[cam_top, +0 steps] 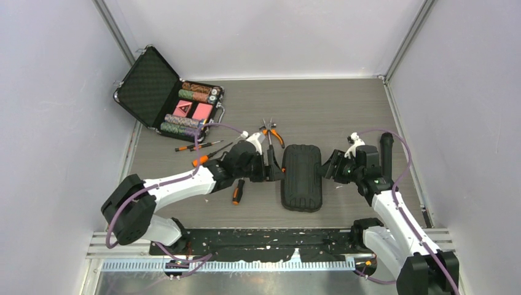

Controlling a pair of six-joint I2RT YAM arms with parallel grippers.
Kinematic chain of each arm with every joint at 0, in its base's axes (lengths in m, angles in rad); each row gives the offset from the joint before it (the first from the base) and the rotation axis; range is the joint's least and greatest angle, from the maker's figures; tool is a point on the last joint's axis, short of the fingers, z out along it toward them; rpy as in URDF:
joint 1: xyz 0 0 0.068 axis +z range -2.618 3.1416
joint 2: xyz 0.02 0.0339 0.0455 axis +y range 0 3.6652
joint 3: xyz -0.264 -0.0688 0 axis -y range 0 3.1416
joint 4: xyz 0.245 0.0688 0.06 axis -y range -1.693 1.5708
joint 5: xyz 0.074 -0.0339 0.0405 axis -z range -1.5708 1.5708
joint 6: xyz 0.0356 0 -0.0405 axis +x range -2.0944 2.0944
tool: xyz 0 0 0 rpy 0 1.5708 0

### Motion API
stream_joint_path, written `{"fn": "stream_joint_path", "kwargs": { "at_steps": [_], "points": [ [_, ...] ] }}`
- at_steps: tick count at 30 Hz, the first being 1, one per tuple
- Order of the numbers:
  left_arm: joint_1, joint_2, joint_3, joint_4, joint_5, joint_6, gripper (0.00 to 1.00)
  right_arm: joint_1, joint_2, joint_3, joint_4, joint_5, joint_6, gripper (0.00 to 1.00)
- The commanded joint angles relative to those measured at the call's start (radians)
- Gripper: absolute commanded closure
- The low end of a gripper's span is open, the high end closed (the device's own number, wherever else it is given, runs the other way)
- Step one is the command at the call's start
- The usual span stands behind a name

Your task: Pack the tool kit

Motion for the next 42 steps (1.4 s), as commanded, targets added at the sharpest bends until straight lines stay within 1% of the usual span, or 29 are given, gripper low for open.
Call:
{"fn": "stream_joint_path", "kwargs": {
  "at_steps": [1,6,12,18,22,26,32,38,42],
  "points": [
    [0.053,0.019,0.04,0.091,-0.016,0.015,0.28,0.0,0.012,0.075,0.051,0.019,-0.046,0.45],
    [0.06,0.139,0.152,0.065,0.023,0.042,0.32,-0.001,0.086,0.052,0.133,-0.023,-0.026,0.45],
    [0.072,0.224,0.191,0.039,0.026,0.057,0.37,0.0,0.156,-0.012,0.219,-0.08,-0.011,0.44],
    [0.083,0.208,0.17,0.028,0.022,0.06,0.37,0.001,0.159,-0.062,0.242,-0.076,-0.001,0.45],
    [0.084,0.182,0.155,0.033,0.042,0.052,0.36,0.001,0.164,-0.114,0.302,-0.08,0.024,0.47],
    [0.086,0.17,0.127,0.045,0.009,0.066,0.36,-0.001,0.181,-0.117,0.317,-0.069,0.013,0.47],
    [0.089,0.211,0.151,0.054,0.057,0.073,0.39,0.0,0.217,-0.093,0.317,-0.081,0.014,0.48],
    [0.101,0.231,0.147,0.048,0.074,0.07,0.48,0.0,0.252,-0.106,0.367,-0.099,0.014,0.48],
    [0.104,0.232,0.142,0.046,0.049,0.078,0.56,0.0,0.262,-0.109,0.367,-0.102,0.004,0.48]
  ]
}}
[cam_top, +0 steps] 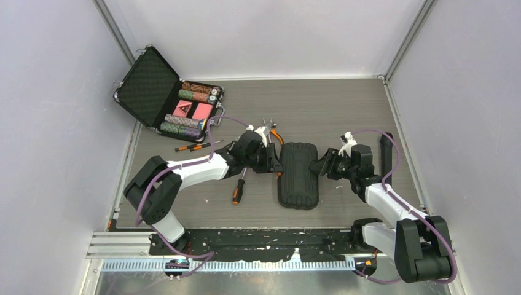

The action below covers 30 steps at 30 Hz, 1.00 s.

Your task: Pack the tool kit

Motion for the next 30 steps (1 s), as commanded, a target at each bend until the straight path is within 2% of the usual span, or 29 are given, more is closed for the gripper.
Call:
{"fn": "stream_joint_path", "kwargs": {
  "at_steps": [1,5,24,30],
  "points": [
    [0.011,0.006,0.005,0.03,-0.006,0.021,0.57,0.001,0.035,-0.023,-0.051,0.019,-0.024,0.48],
    [0.019,0.002,0.008,0.027,-0.016,0.028,0.62,0.002,0.041,-0.026,-0.047,0.023,-0.028,0.48],
    [0.015,0.06,0.015,-0.002,-0.022,0.039,0.69,0.003,0.074,-0.05,-0.017,0.008,-0.008,0.48],
    [0.006,0.052,-0.018,-0.022,-0.076,0.013,0.79,0.001,0.094,-0.061,-0.028,0.022,0.017,0.51]
  ]
}}
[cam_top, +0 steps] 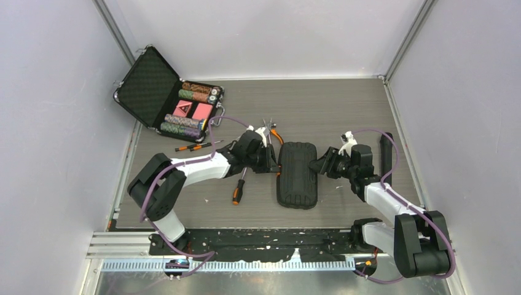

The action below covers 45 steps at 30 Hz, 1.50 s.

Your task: Pack the tool kit

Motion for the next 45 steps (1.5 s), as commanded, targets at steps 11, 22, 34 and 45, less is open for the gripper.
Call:
{"fn": "stream_joint_path", "kwargs": {
  "at_steps": [11,22,34,45],
  "points": [
    [-0.001,-0.032,-0.146,0.001,-0.154,-0.122,0.88,-0.044,0.093,-0.07,-0.117,0.045,0.067,0.59],
    [0.038,-0.05,-0.263,0.107,-0.125,-0.232,0.86,-0.045,0.071,-0.092,-0.097,0.049,0.082,0.59],
    [0.068,-0.184,-0.325,0.292,-0.046,-0.238,0.56,-0.045,0.06,-0.091,-0.09,0.038,0.071,0.56],
    [0.055,-0.123,-0.267,0.421,0.037,-0.238,0.44,-0.048,0.096,-0.075,-0.065,-0.006,0.078,0.55]
  ]
}}
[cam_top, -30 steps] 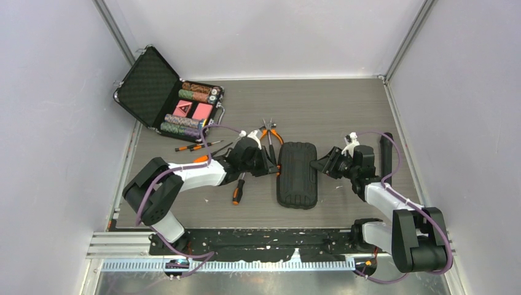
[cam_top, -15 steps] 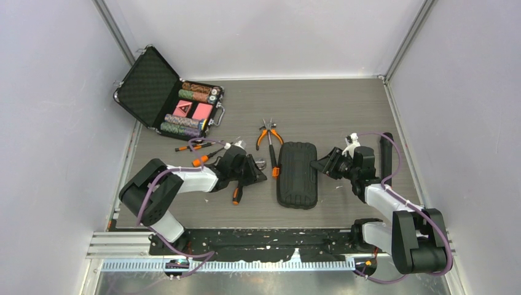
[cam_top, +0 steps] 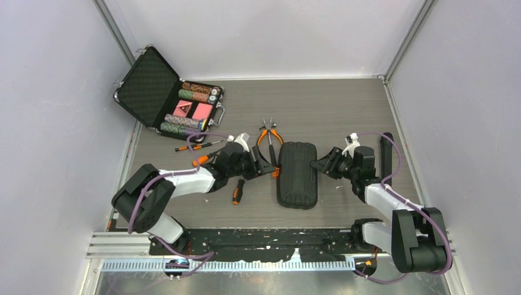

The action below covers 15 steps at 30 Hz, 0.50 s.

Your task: Pack the tool kit

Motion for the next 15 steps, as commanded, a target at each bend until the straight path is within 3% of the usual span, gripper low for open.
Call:
{"fn": "stream_joint_path", "kwargs": {
  "at_steps": [1,9,15],
  "points": [
    [-0.005,0.055,0.049,0.107,0.039,-0.002,0.43,-0.002,0.066,-0.036,-0.151,0.02,-0.027,0.55],
    [-0.005,0.116,0.086,0.101,0.045,0.014,0.41,-0.022,0.068,-0.043,-0.155,0.017,-0.024,0.56],
    [-0.004,0.117,0.084,0.125,0.069,0.007,0.26,-0.038,0.091,-0.038,-0.161,0.008,-0.021,0.55]
  ]
}}
